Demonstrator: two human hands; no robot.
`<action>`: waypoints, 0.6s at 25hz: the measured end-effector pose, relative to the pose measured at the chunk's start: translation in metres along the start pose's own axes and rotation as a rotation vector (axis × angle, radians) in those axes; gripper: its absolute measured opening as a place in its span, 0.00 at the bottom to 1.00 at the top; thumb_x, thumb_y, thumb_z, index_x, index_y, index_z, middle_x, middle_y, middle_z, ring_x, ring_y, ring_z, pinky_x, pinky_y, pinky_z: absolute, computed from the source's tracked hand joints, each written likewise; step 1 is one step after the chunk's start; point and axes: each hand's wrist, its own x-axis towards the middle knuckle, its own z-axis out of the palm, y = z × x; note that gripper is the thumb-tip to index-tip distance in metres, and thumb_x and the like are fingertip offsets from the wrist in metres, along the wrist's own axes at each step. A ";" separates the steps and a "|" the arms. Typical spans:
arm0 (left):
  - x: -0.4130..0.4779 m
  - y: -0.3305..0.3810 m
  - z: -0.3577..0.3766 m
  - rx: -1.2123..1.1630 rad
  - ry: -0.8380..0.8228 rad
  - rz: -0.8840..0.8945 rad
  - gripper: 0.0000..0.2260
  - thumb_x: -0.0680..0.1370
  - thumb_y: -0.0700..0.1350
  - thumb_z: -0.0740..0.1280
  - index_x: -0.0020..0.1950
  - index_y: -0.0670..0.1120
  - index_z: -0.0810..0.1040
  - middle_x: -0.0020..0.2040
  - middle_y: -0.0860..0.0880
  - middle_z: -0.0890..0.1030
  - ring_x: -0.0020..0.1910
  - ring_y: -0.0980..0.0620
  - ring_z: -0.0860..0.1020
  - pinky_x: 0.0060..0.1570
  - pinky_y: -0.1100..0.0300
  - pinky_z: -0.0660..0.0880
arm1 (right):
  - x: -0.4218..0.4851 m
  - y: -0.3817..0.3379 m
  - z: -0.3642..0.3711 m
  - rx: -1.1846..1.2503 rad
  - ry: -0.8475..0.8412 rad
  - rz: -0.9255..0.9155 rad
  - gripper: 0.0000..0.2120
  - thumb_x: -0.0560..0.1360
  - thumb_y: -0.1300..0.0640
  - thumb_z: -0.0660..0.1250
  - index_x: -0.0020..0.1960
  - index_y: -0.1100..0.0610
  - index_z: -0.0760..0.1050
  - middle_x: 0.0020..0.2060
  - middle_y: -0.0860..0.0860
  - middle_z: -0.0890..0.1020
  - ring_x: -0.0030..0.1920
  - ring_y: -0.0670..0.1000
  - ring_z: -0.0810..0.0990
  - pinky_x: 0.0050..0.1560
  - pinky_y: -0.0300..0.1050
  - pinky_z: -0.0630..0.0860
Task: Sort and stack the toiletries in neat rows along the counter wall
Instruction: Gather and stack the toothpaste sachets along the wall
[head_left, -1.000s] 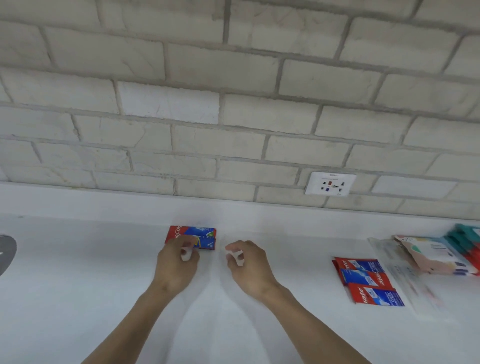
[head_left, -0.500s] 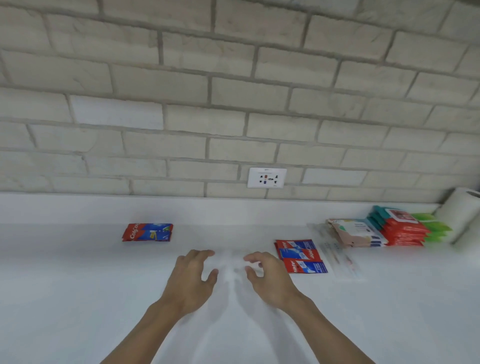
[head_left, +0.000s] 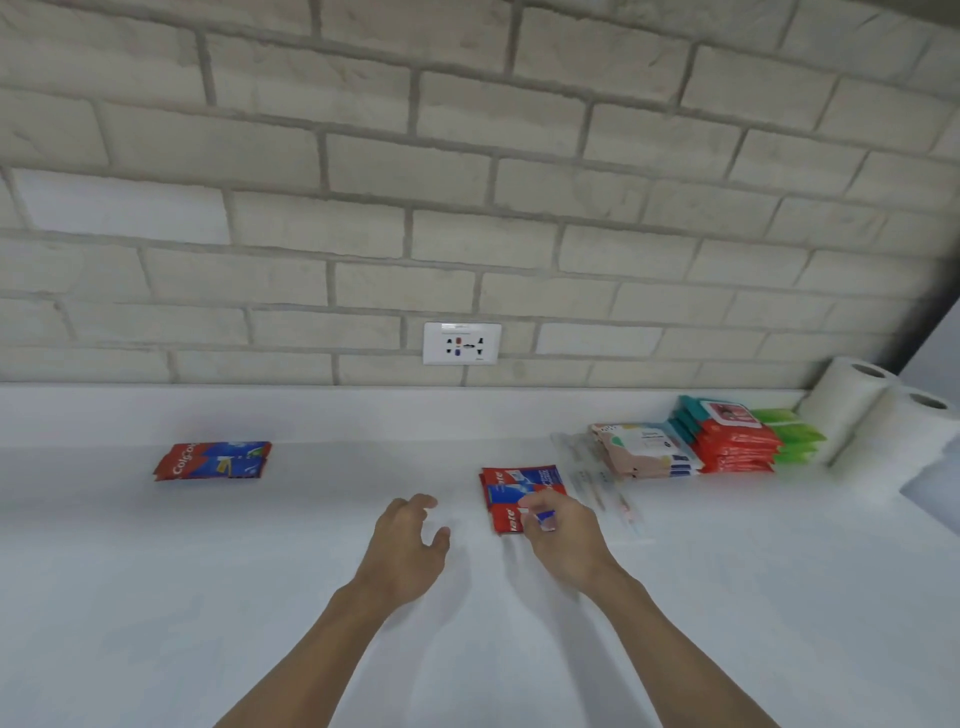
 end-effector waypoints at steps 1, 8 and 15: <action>0.003 0.002 0.009 -0.007 -0.003 -0.021 0.19 0.78 0.48 0.66 0.68 0.48 0.71 0.60 0.48 0.74 0.57 0.49 0.76 0.57 0.62 0.72 | 0.005 0.006 -0.006 -0.011 0.001 0.014 0.09 0.77 0.61 0.67 0.57 0.54 0.79 0.52 0.48 0.79 0.54 0.48 0.79 0.52 0.33 0.73; 0.029 0.022 0.048 0.095 -0.063 -0.065 0.17 0.80 0.44 0.62 0.69 0.46 0.70 0.64 0.46 0.73 0.60 0.49 0.75 0.60 0.62 0.72 | 0.050 0.026 -0.032 -0.146 -0.046 0.026 0.13 0.79 0.59 0.65 0.63 0.58 0.76 0.61 0.53 0.78 0.53 0.47 0.77 0.45 0.37 0.79; 0.073 0.042 0.069 0.050 -0.049 -0.172 0.17 0.81 0.41 0.61 0.71 0.43 0.69 0.66 0.44 0.73 0.63 0.49 0.74 0.59 0.62 0.72 | 0.096 0.039 -0.035 -0.322 -0.144 0.013 0.15 0.80 0.54 0.64 0.64 0.55 0.73 0.62 0.52 0.79 0.55 0.49 0.80 0.31 0.29 0.70</action>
